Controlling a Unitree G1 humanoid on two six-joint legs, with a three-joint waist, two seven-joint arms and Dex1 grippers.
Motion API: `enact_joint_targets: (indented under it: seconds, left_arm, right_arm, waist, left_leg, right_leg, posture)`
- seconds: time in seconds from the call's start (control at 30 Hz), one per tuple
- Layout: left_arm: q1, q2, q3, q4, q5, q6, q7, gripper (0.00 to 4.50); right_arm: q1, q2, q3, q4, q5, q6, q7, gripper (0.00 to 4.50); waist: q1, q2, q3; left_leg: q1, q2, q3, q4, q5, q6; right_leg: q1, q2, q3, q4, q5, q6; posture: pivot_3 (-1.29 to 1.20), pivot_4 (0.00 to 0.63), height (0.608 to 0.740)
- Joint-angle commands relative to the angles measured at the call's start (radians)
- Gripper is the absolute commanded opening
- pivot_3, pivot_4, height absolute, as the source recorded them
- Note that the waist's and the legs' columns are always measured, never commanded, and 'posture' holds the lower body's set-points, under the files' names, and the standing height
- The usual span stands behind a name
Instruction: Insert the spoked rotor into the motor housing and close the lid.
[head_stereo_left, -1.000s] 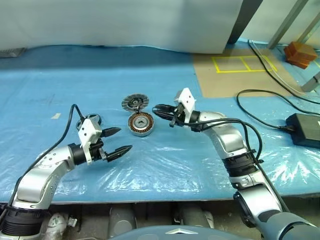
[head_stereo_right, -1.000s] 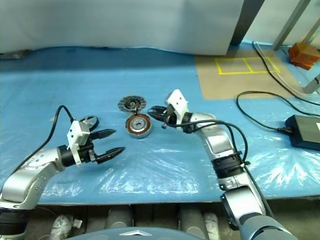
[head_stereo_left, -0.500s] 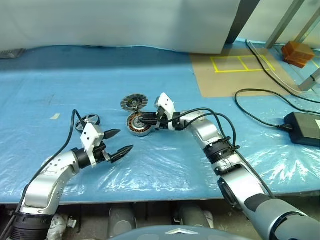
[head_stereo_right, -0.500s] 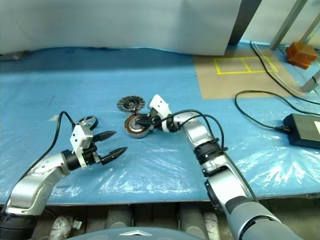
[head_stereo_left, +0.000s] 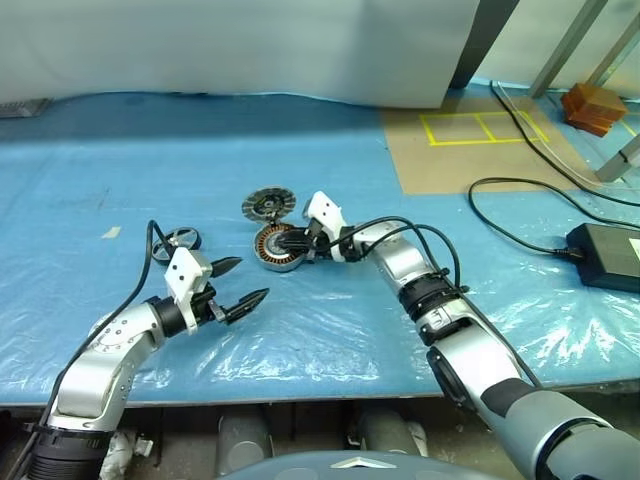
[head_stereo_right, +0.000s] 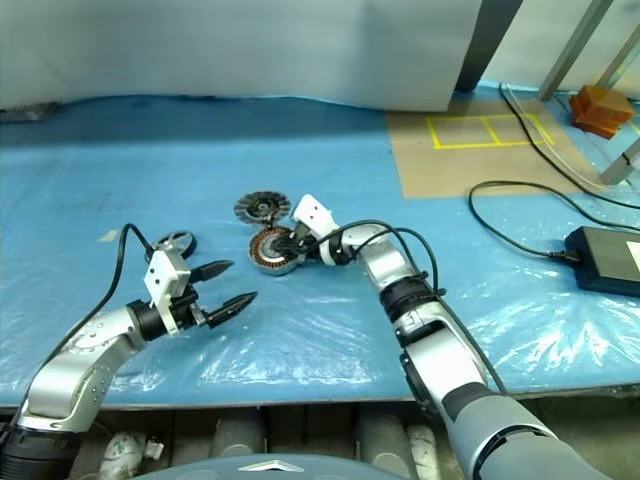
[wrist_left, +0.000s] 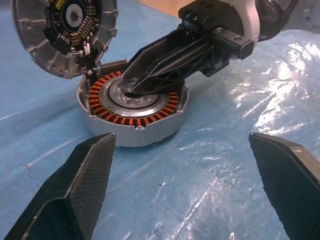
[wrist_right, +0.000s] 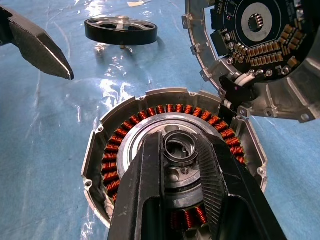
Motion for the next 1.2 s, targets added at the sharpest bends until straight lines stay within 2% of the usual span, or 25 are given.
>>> enact_joint_targets:
  seconds: [0.03, 0.57, 0.97, 1.2]
  left_arm:
    - [-0.003, -0.002, 0.001, -0.017, 0.003, -0.021, 0.001, 4.5]
    - [0.009, -0.013, -0.001, -0.002, 0.023, -0.031, 0.006, 4.5]
    - [0.011, -0.016, -0.004, 0.019, 0.037, -0.052, 0.002, 4.5]
    - [0.003, -0.017, -0.004, 0.027, 0.04, -0.058, 0.0, 4.5]
  right_arm:
    - [-0.004, 0.008, -0.007, -0.017, -0.003, -0.006, 0.013, 0.56]
    - [-0.016, 0.029, 0.001, 0.031, -0.049, -0.046, -0.009, 0.56]
    - [-0.013, 0.004, 0.003, 0.048, -0.072, -0.06, 0.021, 0.56]
    - [-0.008, 0.004, 0.005, 0.042, -0.082, -0.075, 0.023, 2.9]
  waist:
    - [0.0, 0.0, 0.0]
    - [-0.001, 0.0, 0.0]
    - [0.001, 0.0, 0.0]
    - [0.001, 0.0, 0.0]
  left_leg:
    - [0.0, 0.0, 0.0, 0.0, 0.0, 0.0]
    - [0.0, 0.0, 0.0, 0.001, 0.0, 0.0]
    - [0.0, 0.0, 0.0, 0.004, 0.0, 0.001]
    - [0.001, 0.0, 0.0, 0.006, 0.001, 0.001]
  right_leg:
    - [0.0, 0.0, 0.0, 0.0, 0.0, 0.0]
    - [0.0, 0.0, 0.0, 0.001, 0.0, 0.0]
    - [0.0, -0.001, 0.0, 0.003, -0.001, -0.003]
    - [0.0, -0.002, 0.0, 0.007, -0.002, -0.005]
  posture:
    - [0.0, 0.15, 0.74]
    - [0.0, 0.15, 0.74]
    - [0.0, 0.15, 0.74]
    - [0.0, 0.15, 0.74]
